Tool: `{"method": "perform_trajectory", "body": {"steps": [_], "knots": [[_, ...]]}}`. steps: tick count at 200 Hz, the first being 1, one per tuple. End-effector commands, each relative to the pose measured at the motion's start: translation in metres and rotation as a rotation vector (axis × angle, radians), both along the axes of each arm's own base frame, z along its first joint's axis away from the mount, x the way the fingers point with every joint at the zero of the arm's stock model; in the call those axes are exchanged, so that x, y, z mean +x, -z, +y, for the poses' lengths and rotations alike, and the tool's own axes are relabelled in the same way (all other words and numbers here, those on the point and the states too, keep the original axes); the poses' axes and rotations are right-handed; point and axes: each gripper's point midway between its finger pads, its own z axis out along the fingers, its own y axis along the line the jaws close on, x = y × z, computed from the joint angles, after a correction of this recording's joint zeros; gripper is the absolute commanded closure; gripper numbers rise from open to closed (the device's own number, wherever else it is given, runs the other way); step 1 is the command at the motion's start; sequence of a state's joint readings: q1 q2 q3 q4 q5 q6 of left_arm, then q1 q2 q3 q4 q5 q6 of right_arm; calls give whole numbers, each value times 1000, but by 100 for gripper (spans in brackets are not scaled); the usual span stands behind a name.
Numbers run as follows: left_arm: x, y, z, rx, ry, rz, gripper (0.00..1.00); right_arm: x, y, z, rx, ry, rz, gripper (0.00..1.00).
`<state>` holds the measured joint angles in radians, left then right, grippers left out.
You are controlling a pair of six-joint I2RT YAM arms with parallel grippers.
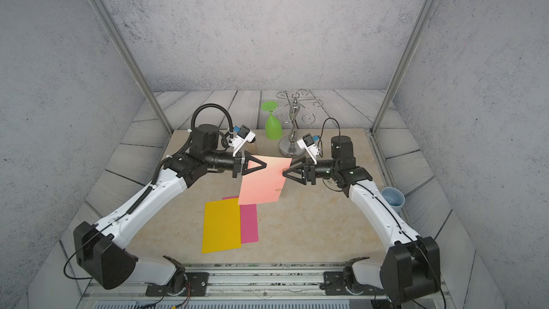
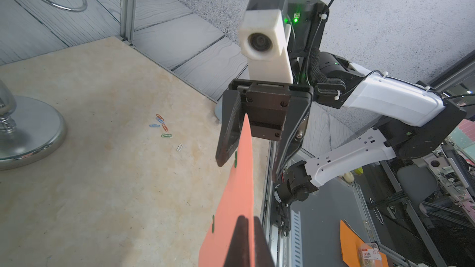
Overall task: Unclip the paperclips from the documents
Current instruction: Remove the paper clip from the document.
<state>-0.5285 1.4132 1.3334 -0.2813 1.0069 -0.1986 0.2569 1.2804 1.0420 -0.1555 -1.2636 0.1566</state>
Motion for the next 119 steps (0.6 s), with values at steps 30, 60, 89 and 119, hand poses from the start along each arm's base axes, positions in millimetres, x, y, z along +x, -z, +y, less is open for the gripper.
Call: {"method": "perform_trajectory", "body": {"steps": [30,60,89,119], "knots": [[0,-4,8,-12,-7,-25,100,-4,1,0,6,-26,0,65],[1,-3,9,-10,-9,-21,100,-2,0,0,6,-24,0,79],[1,-3,10,-9,-15,-22,100,-2,-1,0,5,-20,0,87],[1,-2,12,-4,-19,-23,100,-2,-2,1,7,-25,4,88]]}}
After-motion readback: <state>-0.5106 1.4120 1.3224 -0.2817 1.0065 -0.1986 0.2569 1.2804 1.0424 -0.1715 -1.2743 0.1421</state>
